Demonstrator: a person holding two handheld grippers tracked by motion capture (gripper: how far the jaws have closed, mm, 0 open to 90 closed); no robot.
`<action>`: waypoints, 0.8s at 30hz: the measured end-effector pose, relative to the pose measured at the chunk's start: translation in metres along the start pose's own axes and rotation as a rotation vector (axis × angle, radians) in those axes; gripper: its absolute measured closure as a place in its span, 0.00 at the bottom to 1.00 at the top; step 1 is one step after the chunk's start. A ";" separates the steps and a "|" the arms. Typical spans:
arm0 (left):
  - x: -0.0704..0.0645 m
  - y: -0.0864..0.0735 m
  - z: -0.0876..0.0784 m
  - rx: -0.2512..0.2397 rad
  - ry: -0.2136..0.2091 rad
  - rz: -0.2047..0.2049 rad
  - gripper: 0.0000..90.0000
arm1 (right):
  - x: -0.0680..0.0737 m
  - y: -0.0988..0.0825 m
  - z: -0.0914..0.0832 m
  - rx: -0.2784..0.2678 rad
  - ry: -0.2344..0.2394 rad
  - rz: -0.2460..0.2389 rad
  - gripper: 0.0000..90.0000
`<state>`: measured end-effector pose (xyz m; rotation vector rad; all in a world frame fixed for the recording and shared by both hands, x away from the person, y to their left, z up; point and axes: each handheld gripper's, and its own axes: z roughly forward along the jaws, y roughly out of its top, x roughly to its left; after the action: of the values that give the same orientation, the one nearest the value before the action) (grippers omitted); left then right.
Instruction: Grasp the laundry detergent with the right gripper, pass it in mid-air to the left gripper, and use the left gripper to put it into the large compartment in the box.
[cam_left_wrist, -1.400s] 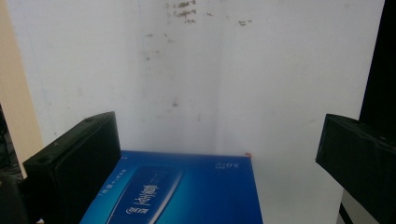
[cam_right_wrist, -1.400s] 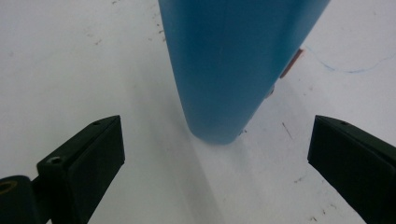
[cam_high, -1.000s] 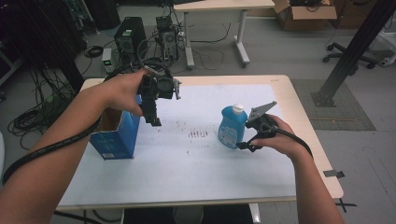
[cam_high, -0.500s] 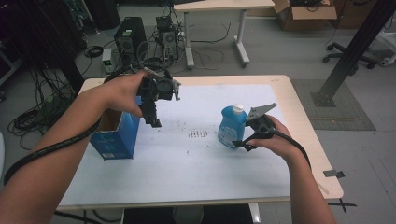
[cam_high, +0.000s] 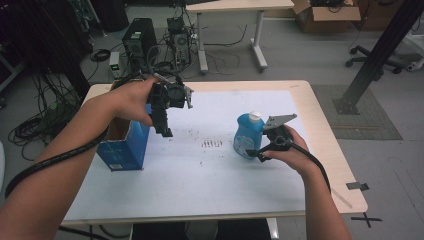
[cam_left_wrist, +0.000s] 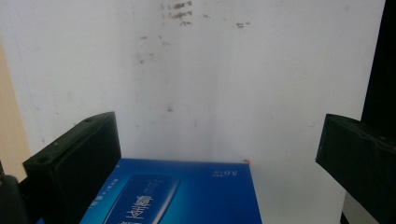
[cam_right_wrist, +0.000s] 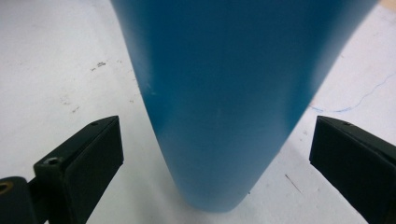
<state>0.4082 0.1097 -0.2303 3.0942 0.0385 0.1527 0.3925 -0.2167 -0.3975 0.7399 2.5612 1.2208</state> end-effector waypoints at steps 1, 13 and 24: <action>0.000 0.000 0.000 0.001 0.000 0.000 0.00 | 0.001 0.000 0.001 -0.017 -0.003 0.002 0.03; -0.001 0.000 0.002 0.004 -0.005 0.002 0.00 | 0.006 -0.002 0.007 -0.059 -0.035 0.023 0.03; 0.000 -0.003 0.004 0.000 -0.014 -0.007 0.00 | 0.009 -0.005 0.014 -0.118 -0.080 0.050 0.03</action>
<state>0.4081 0.1129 -0.2346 3.0950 0.0485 0.1305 0.3886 -0.2051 -0.4096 0.8138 2.3971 1.3167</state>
